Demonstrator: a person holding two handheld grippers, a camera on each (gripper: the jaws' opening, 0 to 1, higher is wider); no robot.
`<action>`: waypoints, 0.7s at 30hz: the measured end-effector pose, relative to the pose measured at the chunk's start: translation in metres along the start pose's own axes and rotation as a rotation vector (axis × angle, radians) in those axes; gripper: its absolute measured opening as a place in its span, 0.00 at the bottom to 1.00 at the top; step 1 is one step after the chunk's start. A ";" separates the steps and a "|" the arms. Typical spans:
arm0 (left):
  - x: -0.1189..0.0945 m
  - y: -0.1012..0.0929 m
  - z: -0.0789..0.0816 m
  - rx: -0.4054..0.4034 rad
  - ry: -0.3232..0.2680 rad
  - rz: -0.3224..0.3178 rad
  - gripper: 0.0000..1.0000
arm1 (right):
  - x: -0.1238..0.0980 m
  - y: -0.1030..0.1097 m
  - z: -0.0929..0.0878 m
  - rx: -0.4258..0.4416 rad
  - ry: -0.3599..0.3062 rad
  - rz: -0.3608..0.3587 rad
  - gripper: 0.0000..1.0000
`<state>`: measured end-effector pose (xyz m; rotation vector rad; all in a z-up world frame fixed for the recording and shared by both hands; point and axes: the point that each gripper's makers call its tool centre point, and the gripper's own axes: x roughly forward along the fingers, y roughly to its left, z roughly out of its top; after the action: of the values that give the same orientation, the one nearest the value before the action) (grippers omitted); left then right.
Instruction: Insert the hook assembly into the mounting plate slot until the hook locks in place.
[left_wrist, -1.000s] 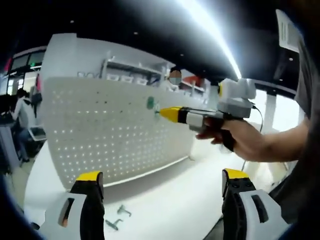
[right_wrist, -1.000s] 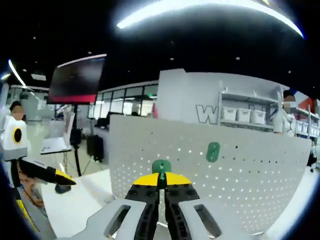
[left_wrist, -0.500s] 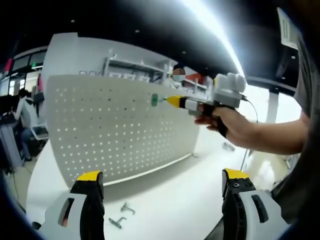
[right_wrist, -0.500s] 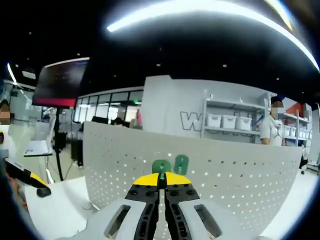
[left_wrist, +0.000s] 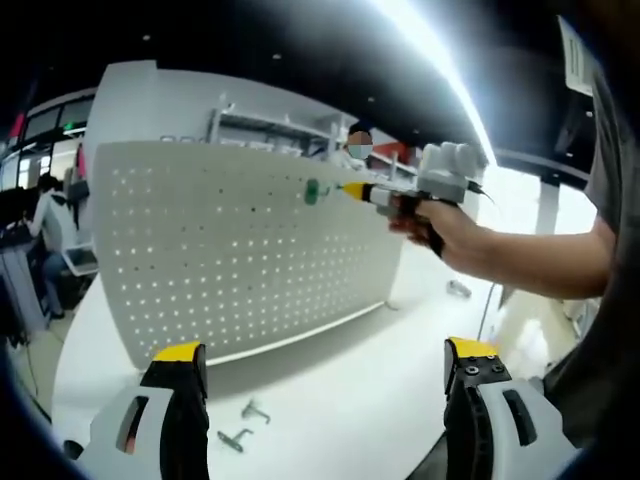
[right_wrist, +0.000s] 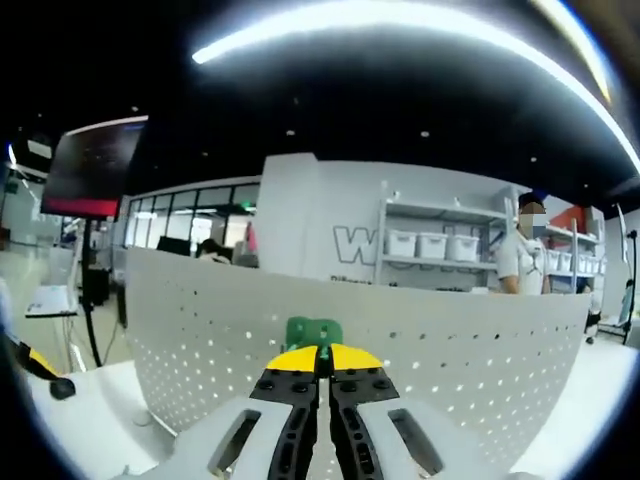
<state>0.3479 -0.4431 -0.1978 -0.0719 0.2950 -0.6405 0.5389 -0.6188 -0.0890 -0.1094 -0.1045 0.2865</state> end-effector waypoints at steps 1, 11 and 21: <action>0.000 0.000 0.000 0.000 0.001 0.001 1.00 | 0.001 -0.001 0.000 0.000 -0.001 -0.004 0.00; -0.001 0.004 -0.001 -0.006 0.005 0.013 1.00 | 0.012 -0.018 0.001 0.011 -0.020 -0.060 0.00; -0.001 0.010 -0.004 -0.013 0.013 0.028 1.00 | 0.019 -0.020 -0.008 0.039 -0.031 -0.071 0.00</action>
<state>0.3514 -0.4342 -0.2032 -0.0762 0.3121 -0.6116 0.5634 -0.6332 -0.0924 -0.0627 -0.1332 0.2197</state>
